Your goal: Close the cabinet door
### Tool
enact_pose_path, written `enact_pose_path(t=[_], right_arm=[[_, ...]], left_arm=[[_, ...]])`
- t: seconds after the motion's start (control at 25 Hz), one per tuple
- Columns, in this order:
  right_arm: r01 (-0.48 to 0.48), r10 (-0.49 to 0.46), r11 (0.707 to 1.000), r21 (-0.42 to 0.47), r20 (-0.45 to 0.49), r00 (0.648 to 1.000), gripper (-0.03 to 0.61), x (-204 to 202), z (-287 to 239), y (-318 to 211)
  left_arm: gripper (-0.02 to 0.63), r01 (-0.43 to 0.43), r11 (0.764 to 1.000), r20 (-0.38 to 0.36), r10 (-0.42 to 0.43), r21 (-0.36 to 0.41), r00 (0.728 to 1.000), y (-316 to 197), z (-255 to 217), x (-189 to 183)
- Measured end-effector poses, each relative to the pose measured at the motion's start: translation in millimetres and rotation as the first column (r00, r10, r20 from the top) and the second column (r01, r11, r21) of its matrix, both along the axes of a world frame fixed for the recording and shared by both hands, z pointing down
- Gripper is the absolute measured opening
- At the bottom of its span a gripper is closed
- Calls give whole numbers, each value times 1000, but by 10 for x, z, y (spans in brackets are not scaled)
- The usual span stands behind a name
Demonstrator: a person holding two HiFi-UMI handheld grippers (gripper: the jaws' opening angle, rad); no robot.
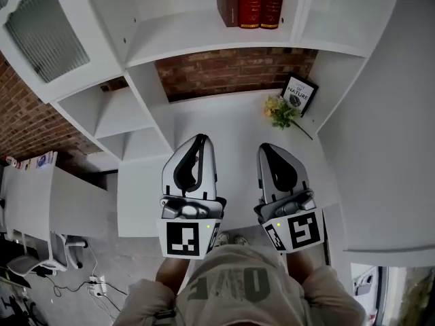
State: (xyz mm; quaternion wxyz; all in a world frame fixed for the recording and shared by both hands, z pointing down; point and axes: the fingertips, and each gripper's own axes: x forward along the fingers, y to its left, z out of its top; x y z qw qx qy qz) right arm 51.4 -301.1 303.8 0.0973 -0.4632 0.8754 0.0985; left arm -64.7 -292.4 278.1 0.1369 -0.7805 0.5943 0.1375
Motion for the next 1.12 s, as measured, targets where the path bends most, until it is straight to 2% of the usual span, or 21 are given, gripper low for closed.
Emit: enact_pose_path(t=[0.28,0.52,0.72,0.92,1.12], right_arm=[[-68,67,997,-27,-48,997,15,185,120,-11],[-88,87,995,-38,-45,995,15,277,139,-51],[-83,81,996,-36,-49,996,15,285,134,-70],[-104,100,993,-61,-62,993,15,333,231,-45],[-106,104,993,-52,-54,993,15,263,181,-125]], left_arm=[[26,-18,999,19,19,-51,1000,-37,271,191],[26,-22,998,27,24,-64,999,-105,338,224],[26,-15,998,15,16,-53,1000,-136,297,208],[26,-20,996,3,20,-87,1000,-139,381,187],[26,3,997,7,-2,-79,1000,-155,319,30]])
